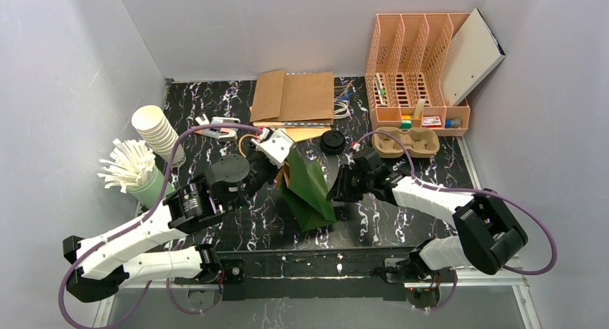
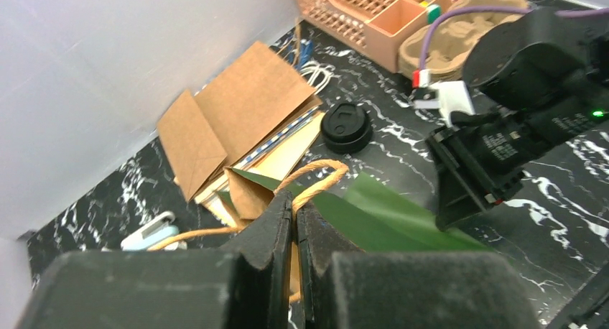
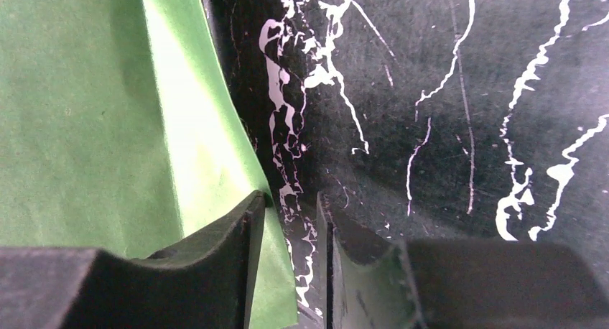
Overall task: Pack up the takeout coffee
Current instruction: Open the takeout bag.
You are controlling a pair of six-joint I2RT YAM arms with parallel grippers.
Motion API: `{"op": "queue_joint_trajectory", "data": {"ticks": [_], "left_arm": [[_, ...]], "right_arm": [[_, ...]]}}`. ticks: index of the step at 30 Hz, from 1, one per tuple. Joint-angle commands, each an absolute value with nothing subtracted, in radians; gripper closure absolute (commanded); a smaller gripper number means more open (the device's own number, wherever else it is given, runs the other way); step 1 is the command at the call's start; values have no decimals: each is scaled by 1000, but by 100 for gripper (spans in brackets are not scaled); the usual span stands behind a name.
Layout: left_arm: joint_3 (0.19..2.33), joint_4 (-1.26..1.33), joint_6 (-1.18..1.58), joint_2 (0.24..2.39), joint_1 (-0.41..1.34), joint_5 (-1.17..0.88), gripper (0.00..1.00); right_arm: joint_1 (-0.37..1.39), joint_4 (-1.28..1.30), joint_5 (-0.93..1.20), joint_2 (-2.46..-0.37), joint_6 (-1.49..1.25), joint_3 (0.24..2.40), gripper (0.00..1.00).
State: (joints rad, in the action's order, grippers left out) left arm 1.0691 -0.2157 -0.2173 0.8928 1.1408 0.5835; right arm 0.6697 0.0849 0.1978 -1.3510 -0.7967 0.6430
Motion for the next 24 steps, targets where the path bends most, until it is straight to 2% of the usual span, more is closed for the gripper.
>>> {"op": "queue_joint_trajectory", "data": {"ticks": [1, 10, 21, 24], "left_arm": [[1145, -160, -244, 891, 1137, 430, 100], [1230, -210, -284, 942, 1137, 80, 100], [1216, -241, -327, 917, 1137, 4, 100], [1220, -264, -324, 915, 1137, -51, 100]], "right_arm": [[668, -21, 247, -1351, -786, 602, 59], [667, -137, 261, -1346, -814, 623, 53], [668, -274, 280, -1320, -819, 604, 57], [668, -321, 296, -1293, -806, 581, 51]]}}
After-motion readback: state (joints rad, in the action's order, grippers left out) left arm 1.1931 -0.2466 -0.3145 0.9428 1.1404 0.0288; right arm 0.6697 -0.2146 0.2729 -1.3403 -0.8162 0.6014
